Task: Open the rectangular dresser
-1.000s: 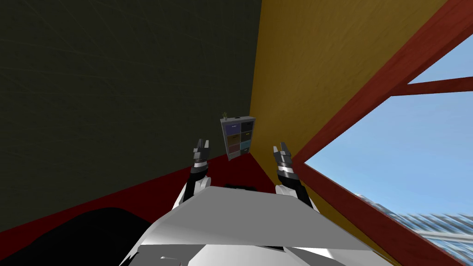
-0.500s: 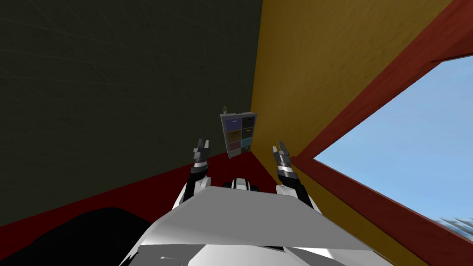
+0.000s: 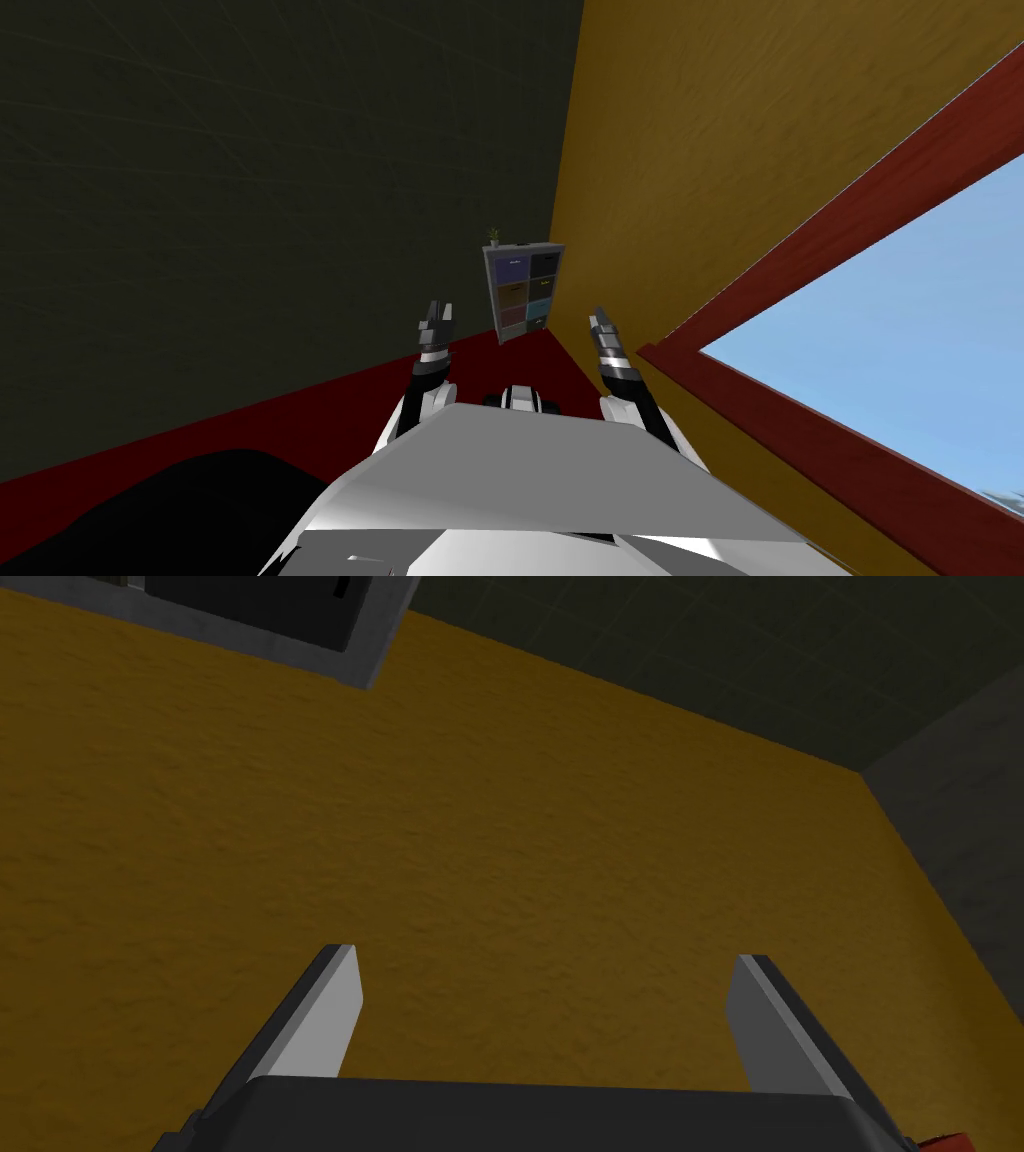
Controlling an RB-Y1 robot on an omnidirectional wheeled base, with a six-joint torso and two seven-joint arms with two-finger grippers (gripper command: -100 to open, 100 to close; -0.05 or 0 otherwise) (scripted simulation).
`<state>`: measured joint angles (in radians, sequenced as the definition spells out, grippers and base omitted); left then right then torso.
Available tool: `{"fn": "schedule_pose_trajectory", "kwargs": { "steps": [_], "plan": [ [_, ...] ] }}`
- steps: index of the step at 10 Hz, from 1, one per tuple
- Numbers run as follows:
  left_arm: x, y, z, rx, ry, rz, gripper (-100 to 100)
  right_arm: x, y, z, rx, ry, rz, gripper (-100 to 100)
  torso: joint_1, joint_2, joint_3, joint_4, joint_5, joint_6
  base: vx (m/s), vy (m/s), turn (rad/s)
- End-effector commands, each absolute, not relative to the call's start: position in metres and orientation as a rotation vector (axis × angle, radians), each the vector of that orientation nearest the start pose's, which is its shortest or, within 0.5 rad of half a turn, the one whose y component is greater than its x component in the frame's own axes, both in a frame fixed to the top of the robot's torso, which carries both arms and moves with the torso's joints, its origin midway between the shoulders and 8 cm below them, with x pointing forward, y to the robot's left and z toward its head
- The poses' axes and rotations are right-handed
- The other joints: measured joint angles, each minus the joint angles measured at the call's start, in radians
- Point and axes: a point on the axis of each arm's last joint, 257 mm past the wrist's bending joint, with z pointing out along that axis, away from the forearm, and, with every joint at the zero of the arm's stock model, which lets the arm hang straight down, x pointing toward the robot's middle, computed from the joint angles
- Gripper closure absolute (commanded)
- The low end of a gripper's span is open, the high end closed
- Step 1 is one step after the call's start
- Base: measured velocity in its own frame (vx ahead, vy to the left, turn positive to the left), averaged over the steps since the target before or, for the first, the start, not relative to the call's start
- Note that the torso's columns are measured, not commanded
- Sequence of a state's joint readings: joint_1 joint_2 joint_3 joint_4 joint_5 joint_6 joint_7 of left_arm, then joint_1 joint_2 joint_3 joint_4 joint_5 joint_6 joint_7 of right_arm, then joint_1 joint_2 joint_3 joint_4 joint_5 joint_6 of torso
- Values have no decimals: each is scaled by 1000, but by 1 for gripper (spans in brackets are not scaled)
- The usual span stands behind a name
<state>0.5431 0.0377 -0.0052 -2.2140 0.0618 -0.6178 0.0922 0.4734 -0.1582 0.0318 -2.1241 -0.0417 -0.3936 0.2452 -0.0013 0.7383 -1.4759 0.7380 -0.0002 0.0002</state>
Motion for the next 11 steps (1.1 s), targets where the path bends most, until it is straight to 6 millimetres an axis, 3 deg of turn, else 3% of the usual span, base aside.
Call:
{"fn": "schedule_pose_trajectory", "kwargs": {
  "steps": [1,11],
  "plan": [
    [332,287,4,-697,568,-1418,0,399,-270,-69,544,1010,976,-100,0,0,0,0,0,0,23,81,72],
    [332,287,4,-697,568,-1417,0,427,-275,-78,265,1118,669,-100,2,0,0,0,0,0,25,66,39]
  ]
}}
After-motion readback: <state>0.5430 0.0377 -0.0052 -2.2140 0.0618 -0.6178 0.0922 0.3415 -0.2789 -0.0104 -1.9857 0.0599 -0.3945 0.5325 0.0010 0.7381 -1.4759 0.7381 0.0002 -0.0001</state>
